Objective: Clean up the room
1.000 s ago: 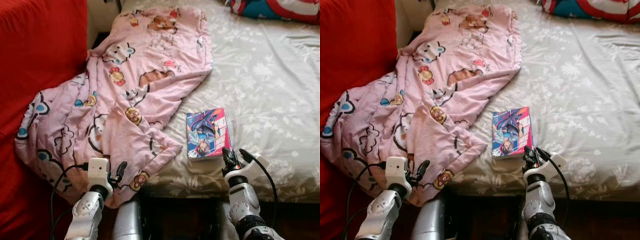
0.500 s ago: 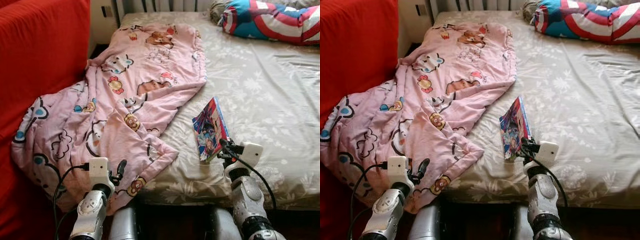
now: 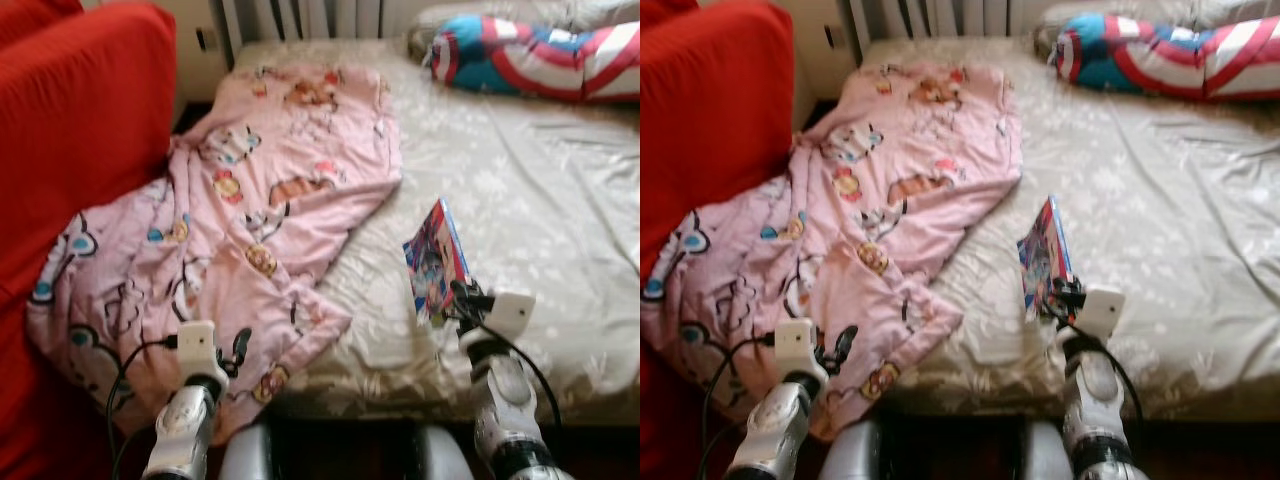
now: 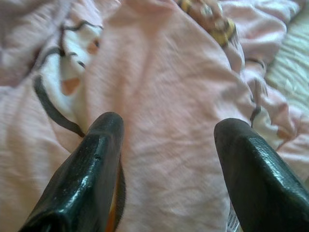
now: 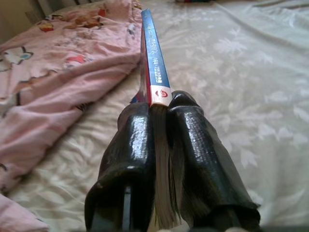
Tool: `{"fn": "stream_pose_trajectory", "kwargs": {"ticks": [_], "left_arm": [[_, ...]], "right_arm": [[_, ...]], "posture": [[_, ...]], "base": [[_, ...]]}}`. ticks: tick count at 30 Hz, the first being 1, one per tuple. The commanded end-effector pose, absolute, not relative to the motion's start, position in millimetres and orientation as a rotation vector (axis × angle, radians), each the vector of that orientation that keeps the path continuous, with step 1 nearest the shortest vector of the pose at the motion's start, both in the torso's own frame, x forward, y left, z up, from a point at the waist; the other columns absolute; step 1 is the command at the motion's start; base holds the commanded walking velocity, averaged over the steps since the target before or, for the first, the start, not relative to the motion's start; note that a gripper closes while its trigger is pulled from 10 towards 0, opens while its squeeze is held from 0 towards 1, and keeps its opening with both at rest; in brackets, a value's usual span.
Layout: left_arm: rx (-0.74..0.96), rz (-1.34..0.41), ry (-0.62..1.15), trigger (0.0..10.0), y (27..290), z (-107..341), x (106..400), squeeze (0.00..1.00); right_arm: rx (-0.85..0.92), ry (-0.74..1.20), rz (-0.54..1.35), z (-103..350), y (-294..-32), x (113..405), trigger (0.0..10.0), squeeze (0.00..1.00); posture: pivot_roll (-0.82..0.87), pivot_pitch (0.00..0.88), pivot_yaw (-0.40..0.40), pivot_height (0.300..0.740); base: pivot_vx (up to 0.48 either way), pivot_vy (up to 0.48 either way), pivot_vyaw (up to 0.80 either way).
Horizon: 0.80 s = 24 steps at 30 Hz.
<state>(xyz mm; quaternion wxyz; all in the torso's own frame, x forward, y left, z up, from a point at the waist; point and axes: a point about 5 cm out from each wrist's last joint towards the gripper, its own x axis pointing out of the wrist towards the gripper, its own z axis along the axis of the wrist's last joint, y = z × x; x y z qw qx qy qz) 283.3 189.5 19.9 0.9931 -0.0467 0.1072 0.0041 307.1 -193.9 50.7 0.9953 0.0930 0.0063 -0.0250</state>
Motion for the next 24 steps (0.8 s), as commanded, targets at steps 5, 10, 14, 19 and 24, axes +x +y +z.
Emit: {"fn": "stream_pose_trajectory", "kwargs": {"ticks": [5,10,14,19,24], "left_arm": [[-0.109,0.058,0.275,10.0,201,9,277,0.0],[-0.104,0.073,0.331,10.0,206,0,273,0.0],[-0.112,0.089,0.402,10.0,209,-12,265,0.0],[-0.106,0.116,0.509,10.0,218,-27,249,0.0],[-0.1,0.14,0.605,10.0,225,-41,233,0.0]], "right_arm": [[0.172,-0.035,-0.034,61,-190,312,10.0,0.0],[0.173,-0.036,-0.035,61,-189,312,10.0,0.0],[0.176,-0.041,-0.032,61,-187,311,10.0,0.0],[0.186,-0.026,-0.043,59,-184,312,10.0,0.0],[0.187,-0.02,-0.043,57,-180,312,10.0,0.0]], "posture": [[0.04,0.056,0.021,0.706],[0.04,0.048,0.019,0.736],[0.04,0.025,0.027,0.74],[0.04,0.009,0.035,0.74],[0.03,0.0,0.047,0.74]], "base": [[0.0,0.0,0.0],[0.0,0.0,0.0],[0.0,0.0,0.0],[0.0,0.0,0.0],[0.0,0.0,0.0]]}}
